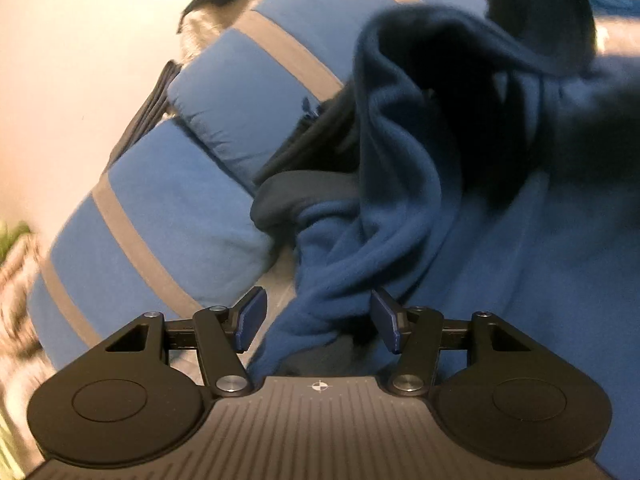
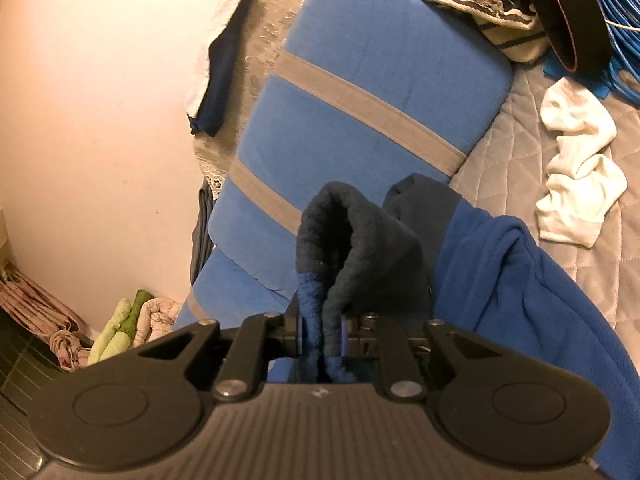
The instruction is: Fold clothes
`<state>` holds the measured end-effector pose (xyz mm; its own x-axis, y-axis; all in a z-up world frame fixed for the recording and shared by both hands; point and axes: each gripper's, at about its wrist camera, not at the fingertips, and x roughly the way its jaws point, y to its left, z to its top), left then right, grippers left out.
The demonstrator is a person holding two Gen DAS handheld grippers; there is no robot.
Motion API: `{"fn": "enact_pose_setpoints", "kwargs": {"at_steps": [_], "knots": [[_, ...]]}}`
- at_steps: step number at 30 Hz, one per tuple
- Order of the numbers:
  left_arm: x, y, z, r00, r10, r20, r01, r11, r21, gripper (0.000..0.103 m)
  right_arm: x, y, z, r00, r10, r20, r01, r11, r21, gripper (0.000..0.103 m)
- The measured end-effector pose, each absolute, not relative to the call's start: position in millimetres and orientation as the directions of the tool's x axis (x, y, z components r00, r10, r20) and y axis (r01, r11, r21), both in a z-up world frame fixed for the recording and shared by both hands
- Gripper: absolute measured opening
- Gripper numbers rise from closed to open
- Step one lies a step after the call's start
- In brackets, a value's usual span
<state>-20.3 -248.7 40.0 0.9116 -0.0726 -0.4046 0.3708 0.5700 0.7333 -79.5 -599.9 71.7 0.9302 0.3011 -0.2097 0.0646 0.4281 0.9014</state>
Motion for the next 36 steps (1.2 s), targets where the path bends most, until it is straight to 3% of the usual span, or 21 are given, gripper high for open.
{"fn": "enact_pose_setpoints", "kwargs": {"at_steps": [4,13,19,24,31,34,36], "knots": [[-23,-251,30,0.925,-0.085,-0.370,0.364,0.470,0.804,0.056,-79,-599,72,0.928,0.307,-0.213,0.067,0.423,0.904,0.019],[-19,-272,15,0.898,-0.121,-0.424,0.438,0.351,0.828,0.056,-75,-593,73,0.922,0.321,-0.218,0.055,0.448,0.893,0.019],[-3,-260,33,0.870,-0.135,-0.473,0.480,0.445,0.756,0.055,-73,-593,69,0.917,0.319,-0.238,0.080,0.436,0.896,0.019],[-5,-255,41,0.844,-0.217,-0.490,0.530,0.473,0.704,0.056,-73,-593,71,0.919,0.314,-0.238,0.079,0.443,0.893,0.019],[-8,-247,57,0.752,-0.355,-0.555,0.650,0.540,0.535,0.056,-75,-595,71,0.922,0.306,-0.238,0.085,0.438,0.895,0.019],[-3,-243,60,0.756,-0.355,-0.550,0.639,0.581,0.504,0.055,-75,-596,70,0.922,0.306,-0.237,0.088,0.432,0.898,0.019],[1,-242,58,0.780,-0.319,-0.538,0.604,0.606,0.518,0.048,-75,-596,70,0.922,0.306,-0.236,0.086,0.431,0.898,0.019]]}}
